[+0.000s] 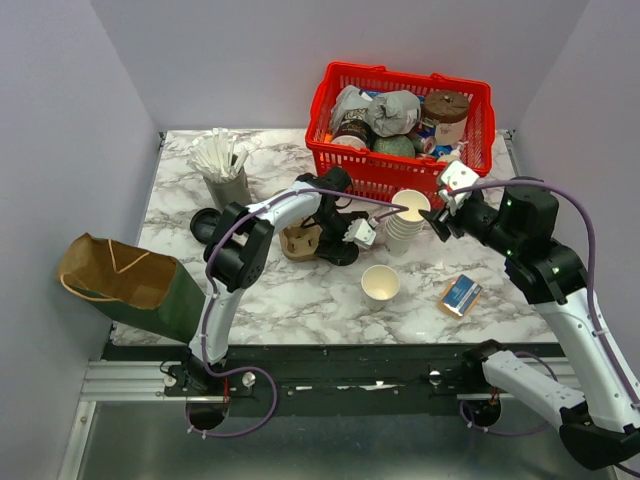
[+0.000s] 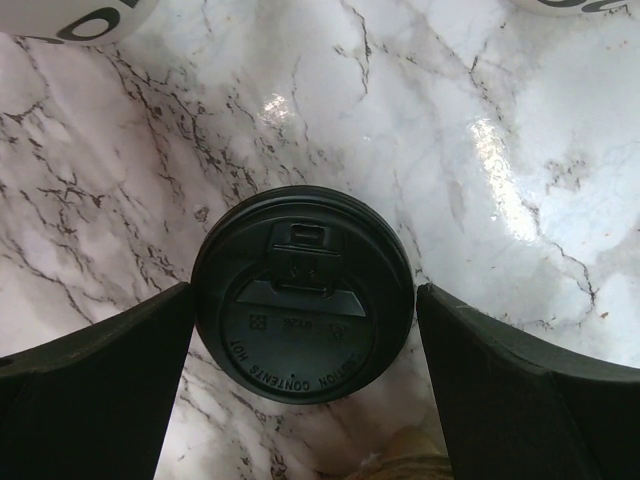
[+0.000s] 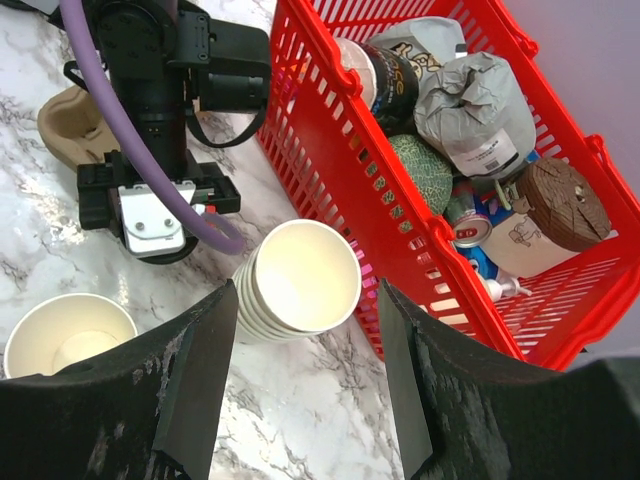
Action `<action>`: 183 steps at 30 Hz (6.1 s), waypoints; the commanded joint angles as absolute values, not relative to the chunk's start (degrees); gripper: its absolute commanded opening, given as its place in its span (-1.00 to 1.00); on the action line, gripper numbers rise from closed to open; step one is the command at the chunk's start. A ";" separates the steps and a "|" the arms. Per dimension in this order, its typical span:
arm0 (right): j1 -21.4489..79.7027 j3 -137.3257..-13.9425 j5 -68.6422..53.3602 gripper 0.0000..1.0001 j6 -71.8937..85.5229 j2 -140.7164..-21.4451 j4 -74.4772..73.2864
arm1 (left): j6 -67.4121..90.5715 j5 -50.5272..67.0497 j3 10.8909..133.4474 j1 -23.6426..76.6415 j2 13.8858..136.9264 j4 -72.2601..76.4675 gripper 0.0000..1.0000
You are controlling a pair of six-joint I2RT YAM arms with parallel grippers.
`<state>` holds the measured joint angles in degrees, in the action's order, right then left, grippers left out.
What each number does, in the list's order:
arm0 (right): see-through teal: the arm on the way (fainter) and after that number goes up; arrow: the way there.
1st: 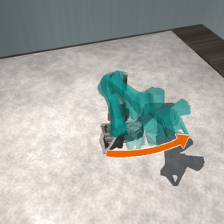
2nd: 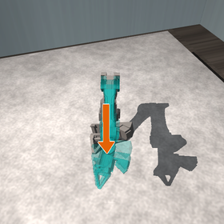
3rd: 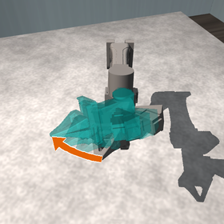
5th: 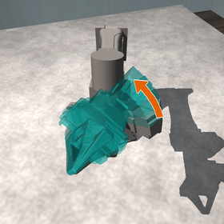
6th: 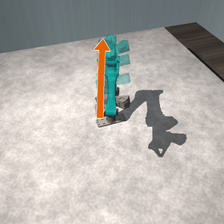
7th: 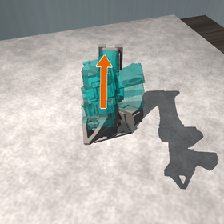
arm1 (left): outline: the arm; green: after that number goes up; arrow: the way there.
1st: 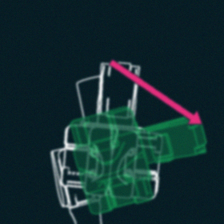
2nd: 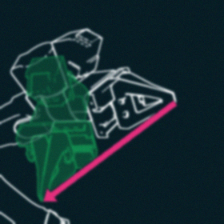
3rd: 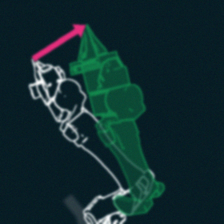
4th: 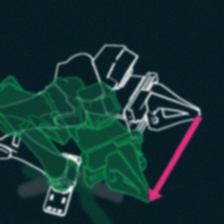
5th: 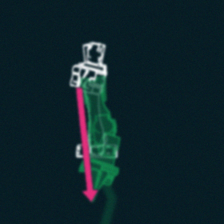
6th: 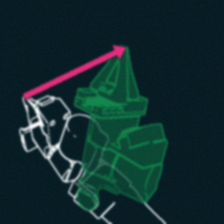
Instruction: Pack the takeout coffee
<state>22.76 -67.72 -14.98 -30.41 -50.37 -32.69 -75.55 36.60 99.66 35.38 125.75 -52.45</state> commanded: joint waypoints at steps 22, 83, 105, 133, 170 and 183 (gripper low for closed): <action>22.50 -65.57 -17.23 0.34 -30.23 -49.92 -31.46 | -76.55 37.44 101.16 35.86 127.35 -53.88 0.67; 13.10 -61.96 -20.39 0.38 -17.40 -52.65 -40.08 | -54.32 47.02 92.72 50.71 107.14 -45.52 0.77; 12.83 -60.73 -22.15 0.39 -16.79 -51.86 -39.81 | -53.53 48.25 92.90 50.98 108.46 -47.73 0.77; 12.57 -59.33 -23.20 0.39 -16.08 -51.42 -39.20 | -52.47 44.83 91.41 52.03 108.89 -46.14 0.78; 11.87 -58.10 -31.45 0.47 -1.94 -52.38 -45.26 | -49.31 47.55 88.16 52.21 103.89 -43.43 0.97; 11.43 -56.69 -33.93 0.50 1.84 -54.23 -43.15 | -44.39 47.20 83.67 52.21 102.31 -34.46 0.97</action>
<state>11.88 -57.34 -31.64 0.25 -54.11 -43.33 -46.15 45.34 84.40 51.88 103.59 -38.06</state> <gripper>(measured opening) 0.744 0.987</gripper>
